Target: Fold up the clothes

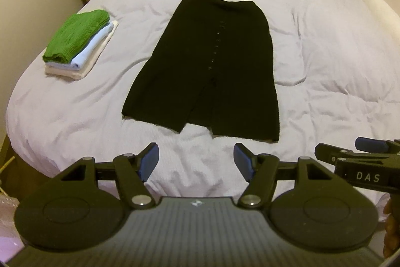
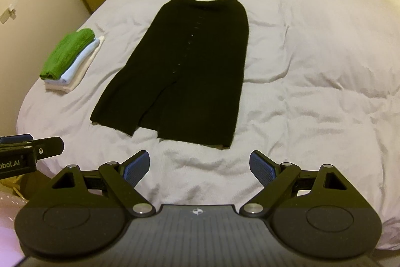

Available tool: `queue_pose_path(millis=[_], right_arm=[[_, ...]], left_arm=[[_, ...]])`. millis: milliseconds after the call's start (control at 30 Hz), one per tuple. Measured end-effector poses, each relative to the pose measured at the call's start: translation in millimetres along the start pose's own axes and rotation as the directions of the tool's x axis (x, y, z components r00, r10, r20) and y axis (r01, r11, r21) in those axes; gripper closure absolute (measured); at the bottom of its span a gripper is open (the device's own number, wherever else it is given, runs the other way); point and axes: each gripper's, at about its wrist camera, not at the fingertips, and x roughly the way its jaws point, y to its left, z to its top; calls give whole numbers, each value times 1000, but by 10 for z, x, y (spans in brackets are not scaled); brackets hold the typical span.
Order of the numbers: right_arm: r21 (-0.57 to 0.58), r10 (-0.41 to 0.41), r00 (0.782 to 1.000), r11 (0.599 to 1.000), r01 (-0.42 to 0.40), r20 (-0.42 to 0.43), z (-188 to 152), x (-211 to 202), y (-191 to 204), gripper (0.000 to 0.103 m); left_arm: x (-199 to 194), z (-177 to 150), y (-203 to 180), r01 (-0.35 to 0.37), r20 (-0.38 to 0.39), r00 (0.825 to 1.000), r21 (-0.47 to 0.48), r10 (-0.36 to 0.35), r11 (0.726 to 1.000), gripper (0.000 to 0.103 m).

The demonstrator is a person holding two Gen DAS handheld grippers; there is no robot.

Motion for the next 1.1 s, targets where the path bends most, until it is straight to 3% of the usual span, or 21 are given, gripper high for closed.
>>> queue_pose_path(millis=[267,533,767,1100], right_arm=[[71,-11,999,997,14,-42,72,225,-26,14],[130,-47,990,989,65,-136,301,850,100,14],[176,-117,963,971,162,-243,790,1669,382,14],[261,-202,945,927,270,-259,1451,2668,359,14]], left_arm=[[239,142,106,25,-43,999,40,-23,999,39],[968,399,484,73,-154,986,69,-62,995,39],[1863,1036,940,120,-239,967,138,-84,983,39],[3041,1916,1061,200,-269,953,229,-136,952,39]])
